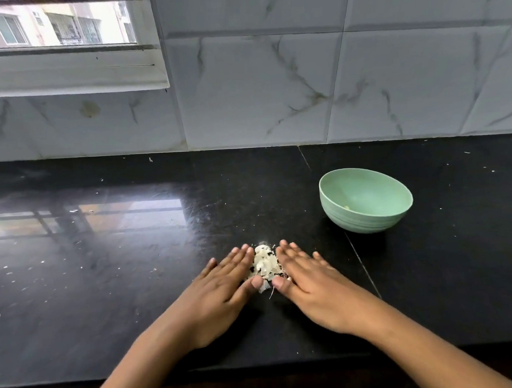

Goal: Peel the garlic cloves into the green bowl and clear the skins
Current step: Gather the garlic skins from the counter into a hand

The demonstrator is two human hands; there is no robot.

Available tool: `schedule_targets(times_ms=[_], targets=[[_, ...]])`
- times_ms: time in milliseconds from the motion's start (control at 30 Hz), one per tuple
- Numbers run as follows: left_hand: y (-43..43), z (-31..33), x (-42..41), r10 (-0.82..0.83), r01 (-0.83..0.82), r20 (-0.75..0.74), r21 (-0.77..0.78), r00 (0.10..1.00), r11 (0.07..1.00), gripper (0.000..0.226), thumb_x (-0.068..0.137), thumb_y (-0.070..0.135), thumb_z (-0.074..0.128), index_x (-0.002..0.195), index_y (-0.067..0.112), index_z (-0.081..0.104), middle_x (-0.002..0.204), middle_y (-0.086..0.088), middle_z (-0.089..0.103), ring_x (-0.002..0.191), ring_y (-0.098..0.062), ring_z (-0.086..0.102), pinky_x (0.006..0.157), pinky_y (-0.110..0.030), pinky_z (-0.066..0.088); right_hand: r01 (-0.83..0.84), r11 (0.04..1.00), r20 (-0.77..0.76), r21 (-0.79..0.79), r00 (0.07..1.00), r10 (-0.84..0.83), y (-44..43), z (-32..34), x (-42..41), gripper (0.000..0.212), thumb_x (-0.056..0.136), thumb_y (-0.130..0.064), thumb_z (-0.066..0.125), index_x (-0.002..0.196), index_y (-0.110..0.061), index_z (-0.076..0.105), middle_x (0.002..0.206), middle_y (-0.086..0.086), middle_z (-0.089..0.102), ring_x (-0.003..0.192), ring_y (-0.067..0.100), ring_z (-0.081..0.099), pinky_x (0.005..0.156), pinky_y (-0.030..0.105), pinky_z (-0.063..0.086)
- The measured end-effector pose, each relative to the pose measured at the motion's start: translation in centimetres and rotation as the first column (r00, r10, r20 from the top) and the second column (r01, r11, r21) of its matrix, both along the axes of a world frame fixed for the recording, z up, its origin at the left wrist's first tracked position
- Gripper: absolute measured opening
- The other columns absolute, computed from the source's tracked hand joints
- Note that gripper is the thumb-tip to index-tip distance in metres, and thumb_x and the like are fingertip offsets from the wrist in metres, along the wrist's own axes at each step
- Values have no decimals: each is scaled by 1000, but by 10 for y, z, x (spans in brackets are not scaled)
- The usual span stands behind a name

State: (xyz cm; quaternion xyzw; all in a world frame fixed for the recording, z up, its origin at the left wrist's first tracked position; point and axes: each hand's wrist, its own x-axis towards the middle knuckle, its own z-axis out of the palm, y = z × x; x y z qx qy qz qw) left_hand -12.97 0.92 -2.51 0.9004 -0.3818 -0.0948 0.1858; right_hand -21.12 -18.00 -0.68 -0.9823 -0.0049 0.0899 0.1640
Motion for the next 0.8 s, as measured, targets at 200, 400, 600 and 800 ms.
schedule_targets(times_ms=[200,400,600,800], targets=[[23,-12,-37,174,-197,196,106,965,975,90,84,70,-13,147,22,31,153,9,21,139,-6,25,110,-20,15,129,984,-22,-121,991,-132,12,2,-41,120,45,-73,-29,149,-16,-15,152,-4,-29,131,4,-30,111,31,-16],[-5,-7,-37,164,-175,162,57,973,983,86,68,61,-19,149,33,-9,151,21,-20,135,5,-23,111,-22,-14,110,994,56,-13,992,-109,30,-1,-9,65,99,-51,16,152,-15,3,160,0,-7,145,8,-10,116,30,-6],[11,8,-23,325,-343,-116,-408,939,846,36,99,29,43,135,30,51,138,16,50,129,3,39,102,-15,30,91,961,262,261,951,-162,-13,16,40,44,93,0,39,132,-14,53,138,1,53,128,11,46,101,12,27],[13,4,-12,394,-490,-294,-561,871,667,36,93,4,51,121,22,64,118,9,66,112,-4,58,92,-17,38,-251,965,269,79,937,222,10,1,73,50,86,8,40,125,-15,62,122,7,57,114,22,49,96,22,34]])
